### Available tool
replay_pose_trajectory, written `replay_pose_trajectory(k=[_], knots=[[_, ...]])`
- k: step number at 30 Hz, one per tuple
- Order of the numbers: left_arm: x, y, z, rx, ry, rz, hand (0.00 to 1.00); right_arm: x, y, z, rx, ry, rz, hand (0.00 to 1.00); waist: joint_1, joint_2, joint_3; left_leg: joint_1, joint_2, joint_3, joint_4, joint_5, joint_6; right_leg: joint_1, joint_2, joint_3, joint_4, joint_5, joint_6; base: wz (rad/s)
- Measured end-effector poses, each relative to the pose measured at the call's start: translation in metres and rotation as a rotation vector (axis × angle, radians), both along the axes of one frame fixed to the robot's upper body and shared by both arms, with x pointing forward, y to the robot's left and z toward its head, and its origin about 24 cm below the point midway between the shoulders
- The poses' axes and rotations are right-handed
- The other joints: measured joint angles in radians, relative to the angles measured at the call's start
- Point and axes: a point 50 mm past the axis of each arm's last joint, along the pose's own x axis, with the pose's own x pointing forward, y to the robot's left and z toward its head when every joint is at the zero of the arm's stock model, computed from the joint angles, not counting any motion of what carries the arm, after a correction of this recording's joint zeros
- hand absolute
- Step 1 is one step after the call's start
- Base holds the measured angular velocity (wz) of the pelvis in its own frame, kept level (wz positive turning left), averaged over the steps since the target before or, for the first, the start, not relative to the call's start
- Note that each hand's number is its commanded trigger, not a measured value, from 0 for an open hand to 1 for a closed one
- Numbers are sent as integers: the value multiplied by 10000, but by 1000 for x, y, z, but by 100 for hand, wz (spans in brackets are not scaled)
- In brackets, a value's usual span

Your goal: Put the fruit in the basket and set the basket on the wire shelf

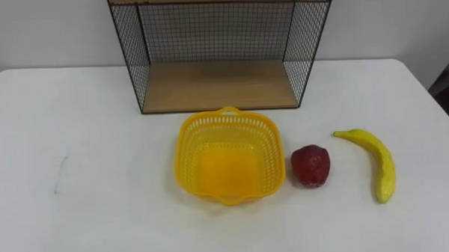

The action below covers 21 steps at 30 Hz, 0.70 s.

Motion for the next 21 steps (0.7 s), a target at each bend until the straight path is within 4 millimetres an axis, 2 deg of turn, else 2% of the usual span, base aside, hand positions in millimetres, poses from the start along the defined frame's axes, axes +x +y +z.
replay_pose_trajectory(k=[14, 17, 20, 21], knots=[[0, -3, -1, -218, -5, 33, 0, 2, 2, -1, 276, -5, -67, 0, 10, -26, 6, 89, 0, -9, 13, 0, 0, 61, 1, 77, 20, -8, -6, 0], [-1, -3, -1, -200, -34, 57, 0, 3, 2, -1, 4, -370, -846, 0, 0, -26, 10, 99, 1, -5, -3, 0, 1, 86, 16, 148, 4, -8, -5, 0], [1, -3, -1, -185, -131, 219, 0, 0, 2, 0, -273, -795, -2467, 0, 4, -23, 11, 108, 1, -4, -30, -1, 1, 49, 29, 208, -10, -11, -6, 0], [0, -3, -1, -180, -134, 220, 0, -1, 1, 0, -432, -1045, -3578, 0, -12, -10, 16, 130, 1, -8, -70, -1, 1, 53, 32, 209, -18, -13, -6, 0]])
